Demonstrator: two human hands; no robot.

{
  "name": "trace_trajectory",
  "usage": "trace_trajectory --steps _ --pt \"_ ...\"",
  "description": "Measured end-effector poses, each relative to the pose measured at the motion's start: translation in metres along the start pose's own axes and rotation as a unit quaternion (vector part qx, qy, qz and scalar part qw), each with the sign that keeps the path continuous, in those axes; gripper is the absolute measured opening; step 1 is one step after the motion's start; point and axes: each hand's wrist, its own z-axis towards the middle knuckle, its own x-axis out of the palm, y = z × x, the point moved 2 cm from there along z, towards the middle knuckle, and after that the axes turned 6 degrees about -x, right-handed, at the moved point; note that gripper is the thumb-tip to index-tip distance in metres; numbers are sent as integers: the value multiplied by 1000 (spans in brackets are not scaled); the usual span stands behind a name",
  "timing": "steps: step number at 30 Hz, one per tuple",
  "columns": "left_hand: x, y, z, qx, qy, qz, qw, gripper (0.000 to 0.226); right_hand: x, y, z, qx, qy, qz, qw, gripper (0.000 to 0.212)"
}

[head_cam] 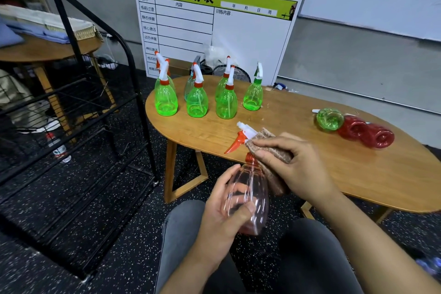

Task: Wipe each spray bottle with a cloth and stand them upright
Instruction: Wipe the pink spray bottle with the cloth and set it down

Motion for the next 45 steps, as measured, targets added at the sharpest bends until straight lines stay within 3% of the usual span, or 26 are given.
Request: trace_trajectory --steps 3,7,9,15,19,25,36,41,45 --pt "2 0 -1 -2 8 1 1000 82 -4 -2 0 15 -47 -13 999 31" --pt "0 -1 -1 5 2 -2 1000 82 6 -1 -6 -6 42 44 998 28" --pt "1 1 -1 4 2 -2 1000 82 5 -3 -7 -14 50 45 998 27" --pt "1 3 0 -3 5 -12 1000 78 -6 -6 2 22 -45 -16 999 29" --pt "-1 2 0 1 12 -7 1000 78 -15 -4 27 70 -91 126 985 23" --pt "1 2 -1 0 27 -3 1000 80 -4 3 44 86 11 140 986 27" --pt "8 9 -5 -4 23 1 1000 78 -10 -6 30 135 33 137 981 36" --pt "10 10 -5 5 19 -2 1000 73 -6 -12 22 147 8 143 979 15" --pt "3 4 -2 18 -5 -20 1000 72 -11 -18 15 148 34 98 984 14"
